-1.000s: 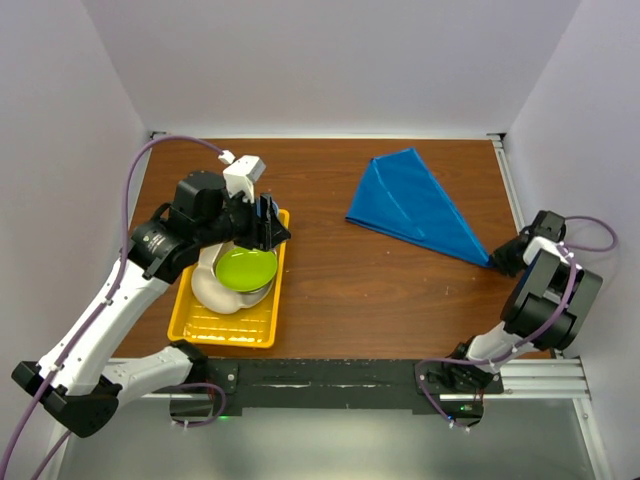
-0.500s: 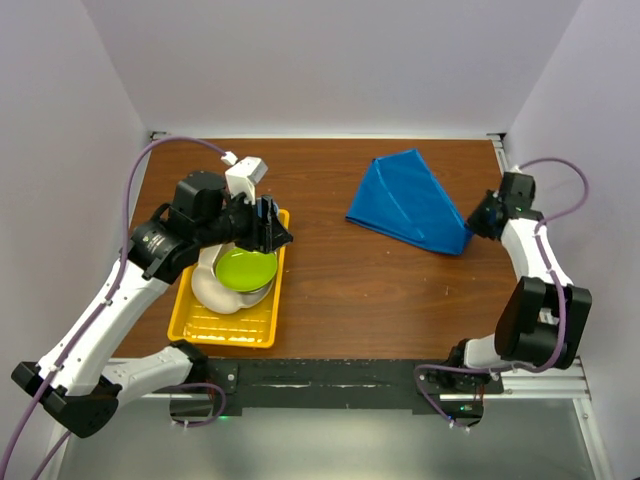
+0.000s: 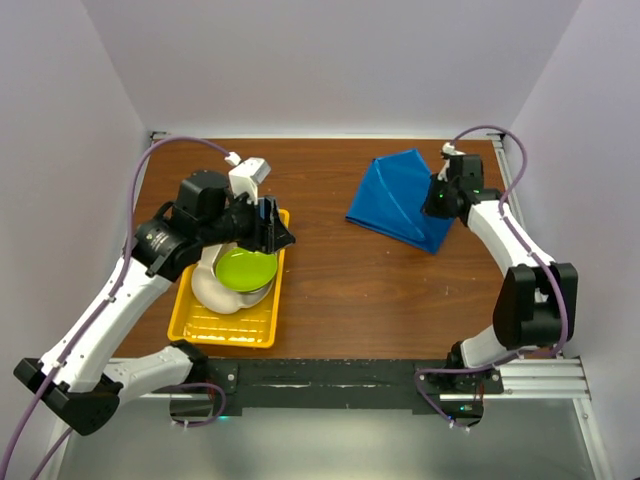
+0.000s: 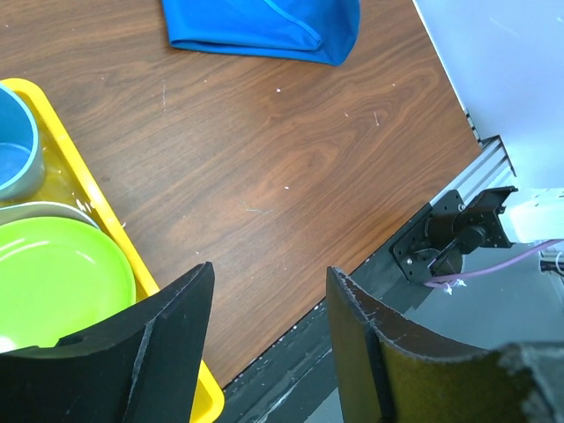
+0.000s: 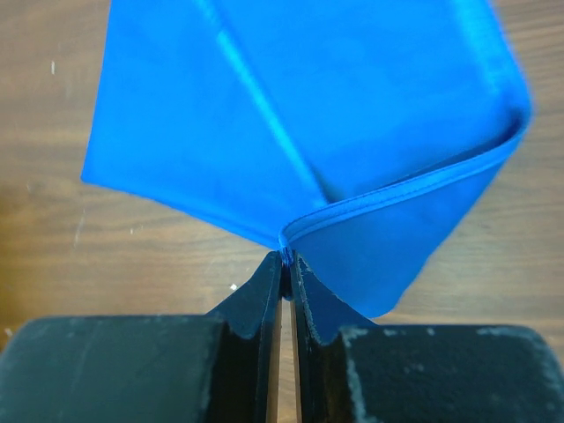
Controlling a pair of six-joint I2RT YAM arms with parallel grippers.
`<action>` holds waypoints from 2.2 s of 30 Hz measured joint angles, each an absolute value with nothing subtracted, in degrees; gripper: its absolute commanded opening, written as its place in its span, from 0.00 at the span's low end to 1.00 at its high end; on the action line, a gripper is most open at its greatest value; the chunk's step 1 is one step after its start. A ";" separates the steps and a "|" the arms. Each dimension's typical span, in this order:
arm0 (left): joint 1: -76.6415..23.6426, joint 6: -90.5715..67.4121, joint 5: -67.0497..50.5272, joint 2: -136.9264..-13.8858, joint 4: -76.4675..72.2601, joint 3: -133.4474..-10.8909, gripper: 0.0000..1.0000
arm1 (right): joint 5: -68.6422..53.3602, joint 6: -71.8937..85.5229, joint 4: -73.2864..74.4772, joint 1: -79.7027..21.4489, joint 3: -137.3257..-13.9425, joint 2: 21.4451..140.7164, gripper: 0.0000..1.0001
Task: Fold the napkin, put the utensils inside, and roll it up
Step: Fold the napkin
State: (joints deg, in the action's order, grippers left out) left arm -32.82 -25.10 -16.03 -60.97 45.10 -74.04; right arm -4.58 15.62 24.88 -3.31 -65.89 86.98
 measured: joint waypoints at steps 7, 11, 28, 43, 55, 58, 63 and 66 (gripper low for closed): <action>-32.82 -25.93 -16.01 -61.69 45.23 -73.49 0.58 | -6.59 12.49 24.93 -9.39 -66.54 89.78 0.08; -32.80 -25.93 -15.57 -63.00 45.71 -73.56 0.58 | -7.05 11.07 24.77 -12.01 -70.35 93.47 0.08; -32.80 -25.91 -14.68 -63.77 46.15 -74.78 0.59 | -7.07 9.28 25.76 -20.18 -83.57 108.71 0.09; -32.77 -24.38 -13.56 -65.14 48.10 -77.03 0.58 | -5.82 12.84 24.82 -21.32 -85.89 113.91 0.13; -32.77 -24.69 -13.47 -65.06 48.07 -77.03 0.58 | -2.04 15.18 24.45 -21.50 -86.56 115.83 0.16; -32.77 -24.93 -13.50 -64.90 48.05 -77.01 0.58 | -1.87 15.59 24.34 -21.47 -86.56 115.83 0.17; -32.75 -25.47 -13.52 -64.40 47.90 -76.88 0.58 | -1.87 16.03 24.01 -21.54 -86.83 115.96 0.19; -32.77 -26.00 -13.54 -63.77 47.68 -76.16 0.58 | -1.93 16.21 23.88 -21.71 -87.33 115.98 0.19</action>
State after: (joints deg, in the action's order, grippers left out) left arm -32.77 -26.00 -13.54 -63.77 47.68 -76.16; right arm -1.93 16.21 23.88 -21.71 -87.33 115.98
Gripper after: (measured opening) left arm 0.584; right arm 0.184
